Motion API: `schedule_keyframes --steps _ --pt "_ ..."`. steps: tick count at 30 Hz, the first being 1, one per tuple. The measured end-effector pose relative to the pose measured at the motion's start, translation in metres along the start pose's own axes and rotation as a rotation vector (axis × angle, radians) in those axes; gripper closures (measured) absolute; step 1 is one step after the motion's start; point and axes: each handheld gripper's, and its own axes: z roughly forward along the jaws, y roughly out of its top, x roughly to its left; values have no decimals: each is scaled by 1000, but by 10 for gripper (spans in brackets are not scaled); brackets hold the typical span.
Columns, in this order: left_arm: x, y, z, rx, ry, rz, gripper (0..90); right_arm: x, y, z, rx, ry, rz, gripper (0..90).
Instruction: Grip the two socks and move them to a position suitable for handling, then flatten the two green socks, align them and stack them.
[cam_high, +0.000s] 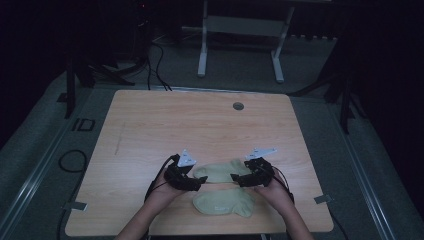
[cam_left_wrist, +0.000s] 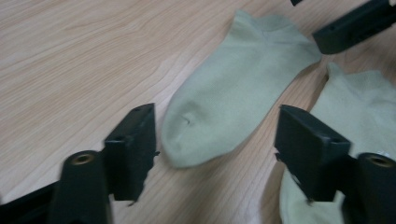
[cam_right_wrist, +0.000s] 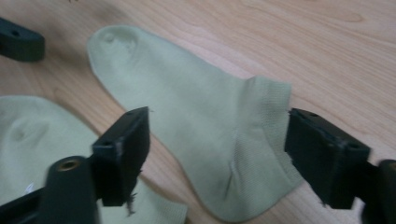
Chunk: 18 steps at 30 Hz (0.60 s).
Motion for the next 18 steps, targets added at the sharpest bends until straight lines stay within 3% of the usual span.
schedule_keyframes --steps 7,8,11,14,18 --pt "-2 -16 -13 -9 -10 -27 280 2 -8 -9 -30 -30 -12 205" --pt "-3 -17 -14 -13 -17 -32 280 3 -10 -12 -33 -21 -15 260" --pt "-7 -21 -20 -16 -26 -29 280 4 -16 -21 -43 -8 -20 302" --pt "-12 -23 -24 -11 -33 -22 280 7 -23 -32 -69 9 -29 308" --pt "-17 -27 -30 -8 -39 -16 280 10 -34 -44 -66 20 -42 307"
